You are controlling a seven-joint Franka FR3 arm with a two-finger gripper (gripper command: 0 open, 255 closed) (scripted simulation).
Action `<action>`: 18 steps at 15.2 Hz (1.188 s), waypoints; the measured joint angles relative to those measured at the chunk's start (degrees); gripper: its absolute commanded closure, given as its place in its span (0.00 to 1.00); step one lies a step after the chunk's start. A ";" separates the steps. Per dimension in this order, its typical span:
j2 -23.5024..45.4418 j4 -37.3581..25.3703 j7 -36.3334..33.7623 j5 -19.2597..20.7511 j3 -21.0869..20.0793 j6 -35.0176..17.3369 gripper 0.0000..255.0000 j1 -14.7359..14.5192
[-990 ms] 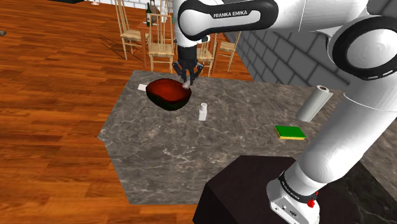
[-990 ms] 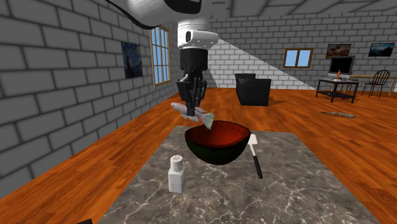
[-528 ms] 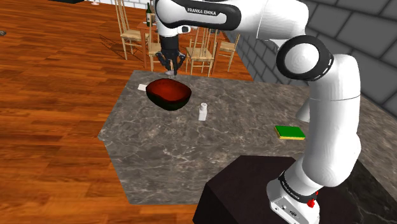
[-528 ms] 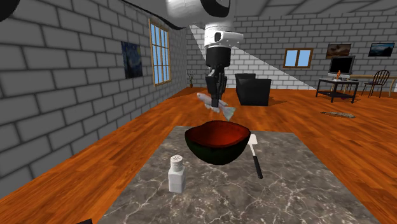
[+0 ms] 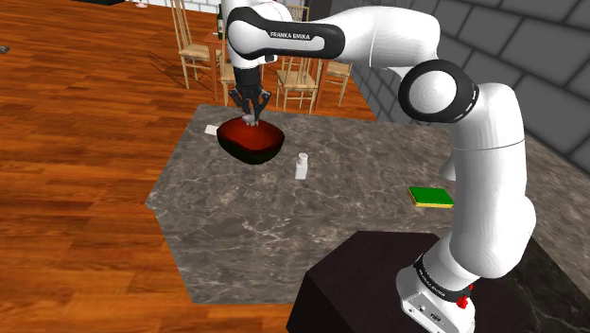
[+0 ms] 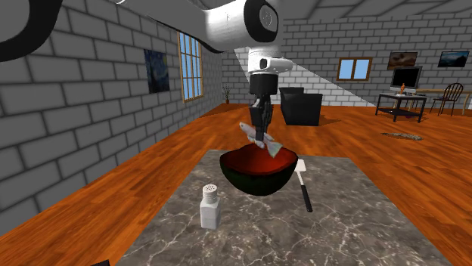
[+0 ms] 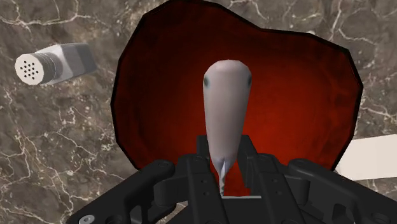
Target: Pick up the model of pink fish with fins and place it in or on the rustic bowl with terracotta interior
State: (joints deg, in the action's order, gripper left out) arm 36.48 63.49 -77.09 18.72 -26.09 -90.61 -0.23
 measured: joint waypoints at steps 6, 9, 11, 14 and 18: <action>0.27 4.10 -0.72 0.20 0.09 -4.20 1.00 0.58; 0.26 5.34 -0.82 0.24 0.12 -5.39 1.00 0.85; 0.23 5.49 -0.81 0.24 0.12 -5.52 1.00 0.90; 0.22 5.53 -0.81 0.24 0.12 -5.56 0.00 0.91; 0.22 5.54 -0.82 0.24 0.12 -5.57 0.00 0.91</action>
State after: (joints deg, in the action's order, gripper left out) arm 36.69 69.02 -77.90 18.96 -25.97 -96.18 0.69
